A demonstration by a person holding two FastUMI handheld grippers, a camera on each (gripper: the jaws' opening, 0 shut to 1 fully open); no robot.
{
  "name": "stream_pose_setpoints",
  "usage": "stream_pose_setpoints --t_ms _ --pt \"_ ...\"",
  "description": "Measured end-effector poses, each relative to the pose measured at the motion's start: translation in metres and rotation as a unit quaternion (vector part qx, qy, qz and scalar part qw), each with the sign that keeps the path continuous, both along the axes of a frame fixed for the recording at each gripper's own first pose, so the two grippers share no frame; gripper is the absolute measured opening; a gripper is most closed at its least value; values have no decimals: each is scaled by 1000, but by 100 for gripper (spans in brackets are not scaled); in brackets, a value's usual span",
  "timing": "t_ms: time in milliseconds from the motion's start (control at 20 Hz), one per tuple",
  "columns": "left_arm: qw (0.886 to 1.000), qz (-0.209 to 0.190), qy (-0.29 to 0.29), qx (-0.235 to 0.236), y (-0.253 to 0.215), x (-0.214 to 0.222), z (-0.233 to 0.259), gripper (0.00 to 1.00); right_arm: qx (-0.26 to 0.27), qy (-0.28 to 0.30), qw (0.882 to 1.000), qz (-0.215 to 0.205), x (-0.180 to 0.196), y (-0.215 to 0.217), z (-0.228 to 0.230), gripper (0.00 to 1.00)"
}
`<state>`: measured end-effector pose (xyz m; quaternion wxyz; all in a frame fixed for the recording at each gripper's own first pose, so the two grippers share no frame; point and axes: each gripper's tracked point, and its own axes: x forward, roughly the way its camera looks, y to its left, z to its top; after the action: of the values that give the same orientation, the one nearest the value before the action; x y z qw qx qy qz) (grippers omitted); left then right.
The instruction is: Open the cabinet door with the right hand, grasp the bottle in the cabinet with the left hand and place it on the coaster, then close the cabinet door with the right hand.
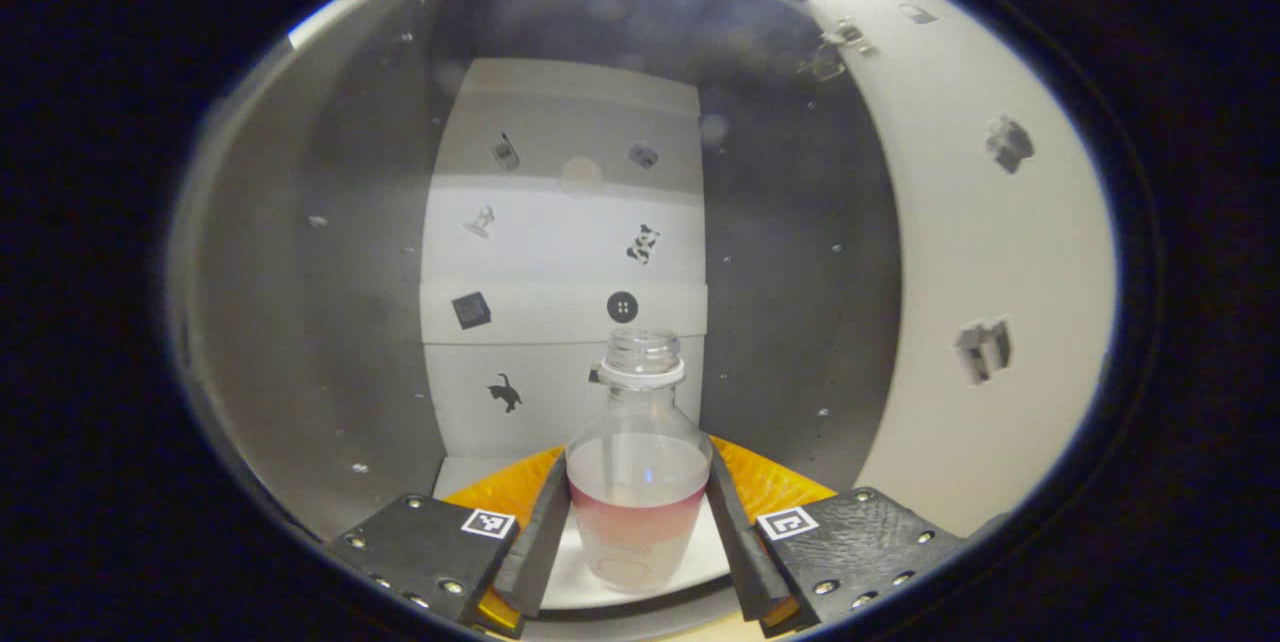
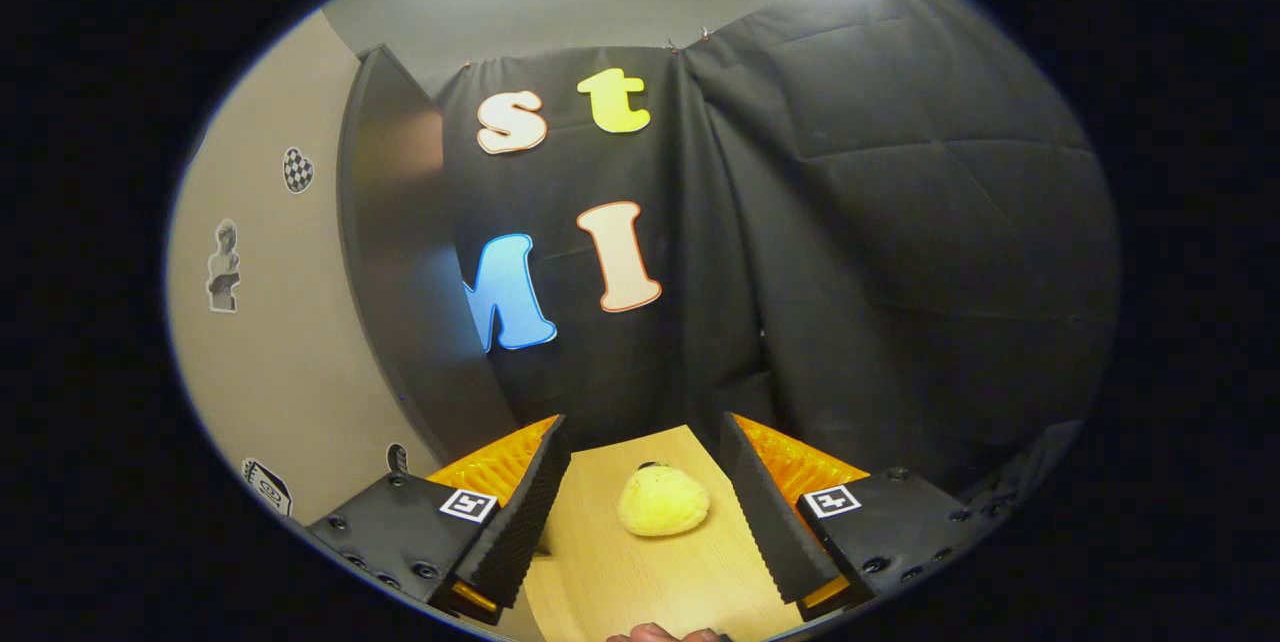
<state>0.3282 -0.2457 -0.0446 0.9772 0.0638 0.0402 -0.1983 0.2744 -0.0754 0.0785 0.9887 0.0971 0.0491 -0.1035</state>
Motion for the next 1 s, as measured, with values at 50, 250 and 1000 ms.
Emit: stream_pose_setpoints --t_ms 50,250,1000 --pt "1000 8 -4 -4 12 -29 0 72 0 -1 1000 5 4 2 0 95" --pt "997 73 -23 15 84 -140 -24 70 -9 -5 1000 13 6 15 0 95" --pt "967 248 23 59 236 -264 -268 70 -17 -64 996 -52 -70 10 -15 88"
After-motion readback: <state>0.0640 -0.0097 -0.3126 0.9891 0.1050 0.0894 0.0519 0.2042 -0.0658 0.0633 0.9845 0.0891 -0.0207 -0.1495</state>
